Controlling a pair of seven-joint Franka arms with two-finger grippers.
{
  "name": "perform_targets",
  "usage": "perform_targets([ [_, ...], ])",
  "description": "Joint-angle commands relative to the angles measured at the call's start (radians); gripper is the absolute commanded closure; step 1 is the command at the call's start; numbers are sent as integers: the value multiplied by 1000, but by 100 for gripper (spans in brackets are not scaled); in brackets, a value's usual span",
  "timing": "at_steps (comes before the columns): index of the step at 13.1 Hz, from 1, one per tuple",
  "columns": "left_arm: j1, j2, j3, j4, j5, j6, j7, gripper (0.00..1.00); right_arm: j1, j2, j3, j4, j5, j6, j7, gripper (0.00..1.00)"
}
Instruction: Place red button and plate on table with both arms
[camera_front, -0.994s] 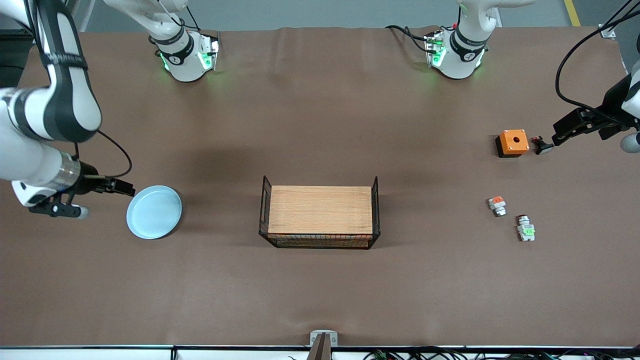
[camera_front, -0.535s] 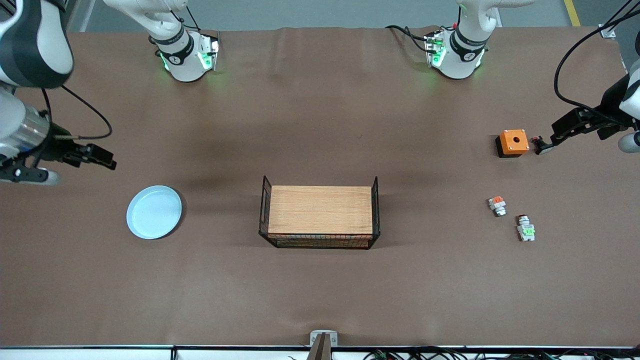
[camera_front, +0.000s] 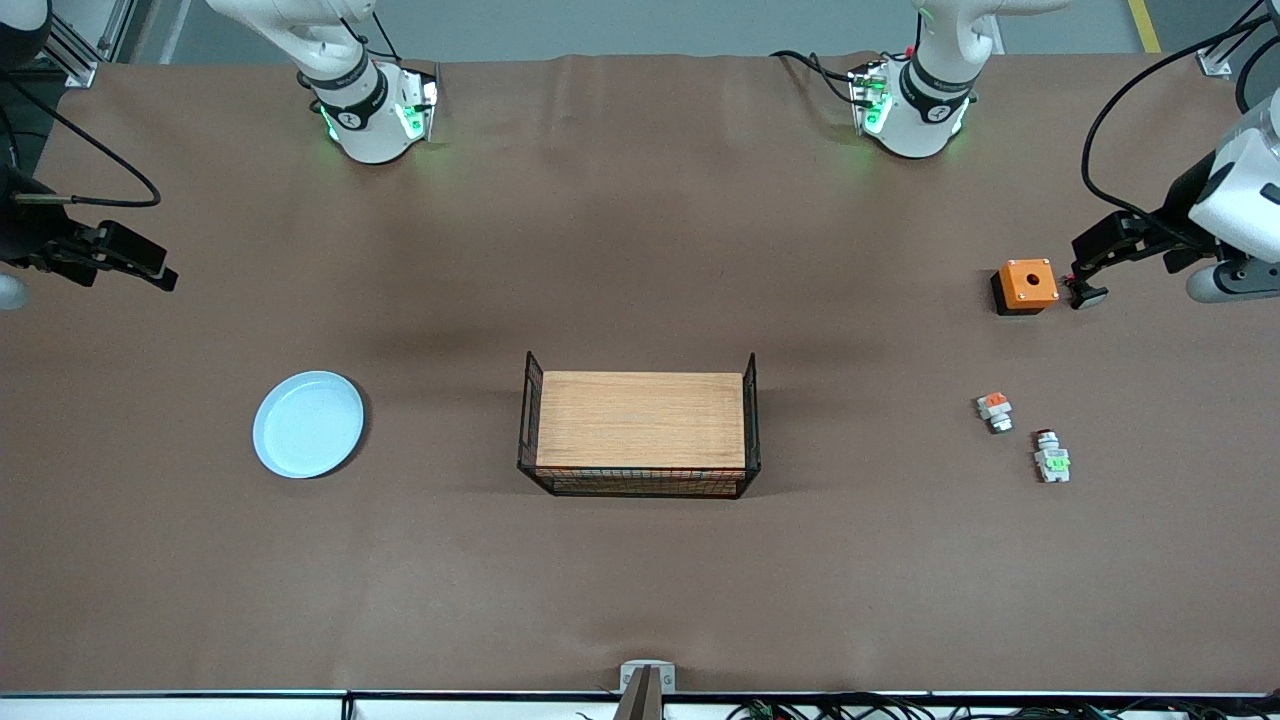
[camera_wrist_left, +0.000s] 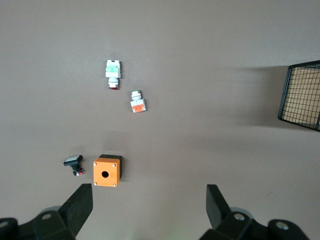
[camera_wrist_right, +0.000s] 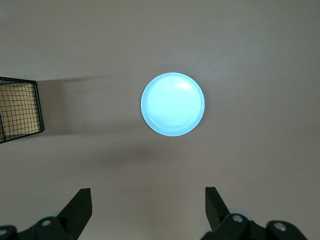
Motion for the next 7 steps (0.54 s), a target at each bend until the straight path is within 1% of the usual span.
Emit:
perform_targets([
  [1, 5, -80, -14, -92, -14, 21, 1, 0, 5, 11, -2, 40, -11, -19, 36, 0],
  [2, 5, -102, -20, -121, -14, 41, 3, 0, 6, 11, 0, 52, -11, -28, 50, 0],
  [3, 5, -108, -20, -124, -14, 43, 4, 0, 8, 11, 0, 60, -17, -29, 56, 0],
  [4, 2, -107, -20, -115, -14, 43, 10, 0, 13, 11, 1, 71, -31, -29, 56, 0],
  [7, 2, -98, -20, -91, -15, 35, 12, 0, 13, 17, -5, 108, -28, -31, 60, 0],
])
